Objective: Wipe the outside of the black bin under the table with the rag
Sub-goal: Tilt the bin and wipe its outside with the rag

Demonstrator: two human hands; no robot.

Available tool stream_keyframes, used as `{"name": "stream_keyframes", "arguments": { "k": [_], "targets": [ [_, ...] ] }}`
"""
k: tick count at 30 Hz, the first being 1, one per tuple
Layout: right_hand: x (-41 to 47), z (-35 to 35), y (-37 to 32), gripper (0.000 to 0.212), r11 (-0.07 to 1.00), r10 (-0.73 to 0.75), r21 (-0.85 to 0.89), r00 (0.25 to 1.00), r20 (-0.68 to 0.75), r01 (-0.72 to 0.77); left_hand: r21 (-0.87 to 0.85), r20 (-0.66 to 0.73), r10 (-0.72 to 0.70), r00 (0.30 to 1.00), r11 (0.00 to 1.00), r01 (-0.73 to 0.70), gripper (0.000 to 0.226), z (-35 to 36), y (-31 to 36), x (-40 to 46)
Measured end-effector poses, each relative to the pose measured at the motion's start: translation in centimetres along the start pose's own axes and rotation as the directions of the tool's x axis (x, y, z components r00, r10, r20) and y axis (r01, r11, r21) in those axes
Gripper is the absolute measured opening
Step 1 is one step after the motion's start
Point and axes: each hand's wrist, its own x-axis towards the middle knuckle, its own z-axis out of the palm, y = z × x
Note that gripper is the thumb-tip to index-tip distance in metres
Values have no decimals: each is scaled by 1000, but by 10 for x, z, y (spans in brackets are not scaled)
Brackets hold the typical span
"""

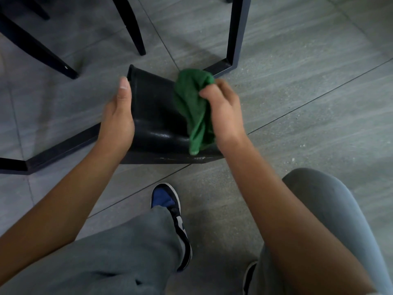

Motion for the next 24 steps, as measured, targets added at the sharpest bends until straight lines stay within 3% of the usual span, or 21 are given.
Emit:
{"name": "stream_keyframes", "arguments": {
  "k": [3, 5, 7, 9, 12, 14, 19, 23, 24],
  "targets": [
    [-7, 39, 4, 29, 996, -59, -59, 997, 42, 61, -47, -16, 28, 999, 999, -29, 105, 0, -2, 2],
    [-15, 55, 17, 39, 959, -164, -228, 985, 45, 170, -99, -6, 15, 1000, 995, -15, 97, -1, 0, 0],
    [-19, 60, 33, 48, 835, -363, -451, 932, -19, 316, -188, 13, -50, 999, 981, 51, 106, -4, -6, 2],
    [-23, 60, 40, 53, 770, -480, -497, 876, -38, 400, -205, 25, -71, 997, 976, 74, 111, -8, -13, 8],
    [-28, 64, 45, 63, 645, -529, -596, 842, 105, 479, -153, 26, -24, 999, 988, 28, 114, -8, -15, 13],
    [-30, 66, 48, 65, 596, -531, -637, 835, 145, 490, -137, 27, -5, 1000, 990, 9, 114, -6, -10, 10],
    [-33, 63, 53, 60, 589, -561, -627, 817, 136, 509, -78, 55, 39, 998, 996, -35, 99, -1, -1, 4],
    [-14, 20, 73, 62, 627, -459, -708, 888, 1, 325, -10, -37, 5, 999, 1000, -5, 91, -3, -3, 1],
    [-9, 1, 82, 62, 644, -423, -724, 904, -70, 246, -2, -46, 1, 999, 1000, -1, 80, -3, -4, -1]
  ]
}}
